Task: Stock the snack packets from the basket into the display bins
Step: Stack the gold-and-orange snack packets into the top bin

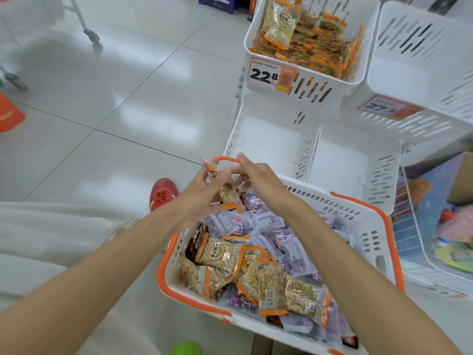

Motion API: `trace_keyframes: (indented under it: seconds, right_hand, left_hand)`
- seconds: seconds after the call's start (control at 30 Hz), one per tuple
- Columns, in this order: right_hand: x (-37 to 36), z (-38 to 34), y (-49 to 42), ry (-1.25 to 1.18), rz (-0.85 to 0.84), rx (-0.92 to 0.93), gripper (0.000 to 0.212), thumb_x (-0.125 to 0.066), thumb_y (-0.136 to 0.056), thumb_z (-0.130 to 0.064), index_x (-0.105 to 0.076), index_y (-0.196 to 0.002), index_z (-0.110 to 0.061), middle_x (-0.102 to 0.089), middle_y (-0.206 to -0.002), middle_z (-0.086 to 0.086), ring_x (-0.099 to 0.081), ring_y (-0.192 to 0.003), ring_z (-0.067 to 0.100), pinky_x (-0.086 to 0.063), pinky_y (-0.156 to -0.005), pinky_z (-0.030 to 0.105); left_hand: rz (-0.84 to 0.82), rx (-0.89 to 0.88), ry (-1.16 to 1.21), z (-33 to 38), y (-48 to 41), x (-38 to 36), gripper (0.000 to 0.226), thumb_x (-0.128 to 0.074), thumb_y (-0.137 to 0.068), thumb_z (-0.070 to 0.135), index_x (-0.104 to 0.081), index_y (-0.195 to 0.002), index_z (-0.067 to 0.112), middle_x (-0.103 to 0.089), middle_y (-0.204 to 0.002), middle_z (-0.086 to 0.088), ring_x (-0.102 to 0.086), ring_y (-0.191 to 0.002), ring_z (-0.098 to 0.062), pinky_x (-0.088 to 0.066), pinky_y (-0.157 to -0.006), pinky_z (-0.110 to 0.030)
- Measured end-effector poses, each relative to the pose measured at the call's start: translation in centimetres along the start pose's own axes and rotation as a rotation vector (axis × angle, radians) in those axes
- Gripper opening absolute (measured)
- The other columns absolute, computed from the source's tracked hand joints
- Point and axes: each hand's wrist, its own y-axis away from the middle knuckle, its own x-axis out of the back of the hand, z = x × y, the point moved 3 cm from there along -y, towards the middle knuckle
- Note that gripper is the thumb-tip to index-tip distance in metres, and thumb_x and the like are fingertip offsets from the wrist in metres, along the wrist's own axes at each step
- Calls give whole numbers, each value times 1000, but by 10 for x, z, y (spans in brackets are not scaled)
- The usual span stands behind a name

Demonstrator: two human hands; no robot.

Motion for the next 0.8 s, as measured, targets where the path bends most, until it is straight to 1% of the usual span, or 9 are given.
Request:
trace_keyframes:
  seconds: [0.07,0.13,0.2,0.3,0.47,0.57,0.67,0.73,0.8]
  right_hand:
    - [5,-1,3,-30,15,13,31,-48,-102,-20,-75,-88,-18,-71,-74,-22,-61,-73,-4,-50,-77,11]
    - [14,8,1,25,114,22,18,-60,-95,-11,-73,-107,-11,-70,-107,-7,-63,-98,3,-49,-100,33]
    - [19,17,1,73,136,-6,45,-67,-91,-16,-57,-135,-21,-50,-138,-1,-49,-120,7,-42,-108,38]
    - [17,31,1,-125,61,-65,77,-71,-88,-20,-29,-152,-32,-36,-153,3,-41,-137,21,-43,-108,44]
    - [17,41,3,-244,116,-63,76,-76,-79,-5,-45,-143,-31,-49,-140,17,-53,-127,32,-53,-98,46]
    - [17,36,7,-66,10,31,78,-69,-81,3,-43,-145,-32,-49,-144,6,-47,-133,23,-50,-101,39]
    - [9,23,9,82,-48,102,85,-69,-85,1,-29,-151,-34,-44,-146,4,-53,-123,19,-53,-83,22]
    - [3,22,10,54,64,95,79,-70,-86,-5,-29,-149,-30,-49,-134,2,-60,-97,15,-54,-74,23]
    - [-4,35,13,107,145,19,66,-68,-88,-10,-36,-145,-22,-52,-127,4,-57,-89,13,-52,-74,26]
  left_hand:
    - [-42,3,83,4,3,-4,45,-65,-93,24,-49,-135,23,-65,-125,-17,-65,-111,-39,-56,-85,-50]
    - [-28,-7,99,9,6,-5,38,-51,-96,1,-53,-126,24,-68,-119,-16,-67,-106,-36,-58,-83,-49]
    - [-32,3,79,10,9,-3,46,-47,-95,-7,-55,-120,31,-70,-115,-17,-68,-105,-36,-55,-85,-48]
    - [-43,17,28,10,13,0,47,-47,-96,-5,-52,-125,31,-69,-116,-19,-67,-108,-35,-56,-83,-46]
    - [76,-28,31,12,14,9,25,-55,-98,13,-50,-122,17,-72,-101,-13,-71,-84,-27,-59,-71,-43]
    - [43,-8,18,14,13,14,45,-63,-89,36,-50,-126,14,-66,-112,-11,-70,-85,-26,-59,-67,-40]
    - [-112,77,-113,7,19,6,41,-69,-87,20,-54,-125,17,-70,-110,-12,-70,-90,-28,-60,-74,-42]
    - [-73,85,-91,2,19,6,40,-67,-88,6,-54,-123,18,-73,-104,-10,-72,-89,-26,-60,-75,-40]
    - [41,38,-44,0,15,18,41,-65,-89,4,-53,-128,14,-73,-99,-9,-72,-87,-27,-60,-76,-39]
